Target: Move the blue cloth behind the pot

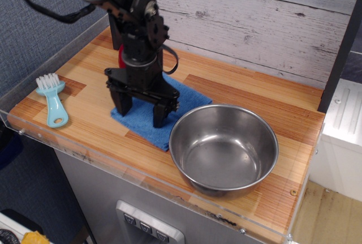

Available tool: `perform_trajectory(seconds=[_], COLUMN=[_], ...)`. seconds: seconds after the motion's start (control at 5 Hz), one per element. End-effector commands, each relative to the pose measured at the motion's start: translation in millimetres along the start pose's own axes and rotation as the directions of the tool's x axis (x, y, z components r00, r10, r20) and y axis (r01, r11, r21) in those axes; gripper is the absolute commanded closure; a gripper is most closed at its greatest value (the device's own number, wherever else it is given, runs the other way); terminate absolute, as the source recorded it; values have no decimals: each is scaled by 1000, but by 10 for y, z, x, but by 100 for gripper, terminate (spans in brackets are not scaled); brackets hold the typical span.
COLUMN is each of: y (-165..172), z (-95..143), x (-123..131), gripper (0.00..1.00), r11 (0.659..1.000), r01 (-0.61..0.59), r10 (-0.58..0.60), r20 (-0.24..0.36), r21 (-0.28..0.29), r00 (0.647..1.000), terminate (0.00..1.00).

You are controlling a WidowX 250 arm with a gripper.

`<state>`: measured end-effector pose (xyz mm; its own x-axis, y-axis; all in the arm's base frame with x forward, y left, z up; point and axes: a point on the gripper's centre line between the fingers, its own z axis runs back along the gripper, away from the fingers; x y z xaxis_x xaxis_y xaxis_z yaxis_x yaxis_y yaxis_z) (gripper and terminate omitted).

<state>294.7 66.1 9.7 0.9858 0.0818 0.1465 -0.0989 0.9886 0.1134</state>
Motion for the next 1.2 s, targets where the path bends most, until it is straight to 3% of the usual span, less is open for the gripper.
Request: perform_trajectory(seconds=[0.0,0.6,1.0], y=[-235,-960,-1058], z=[-12,-28,51], x=[350,817,735], gripper=[0,0,0], r11=[999,986,983], r01=[46,160,183], r10=[-45,-158,-183], r20=[15,30,21], r21=[-9,-40,-31], r00=[999,987,983], terminate=[0,0,0])
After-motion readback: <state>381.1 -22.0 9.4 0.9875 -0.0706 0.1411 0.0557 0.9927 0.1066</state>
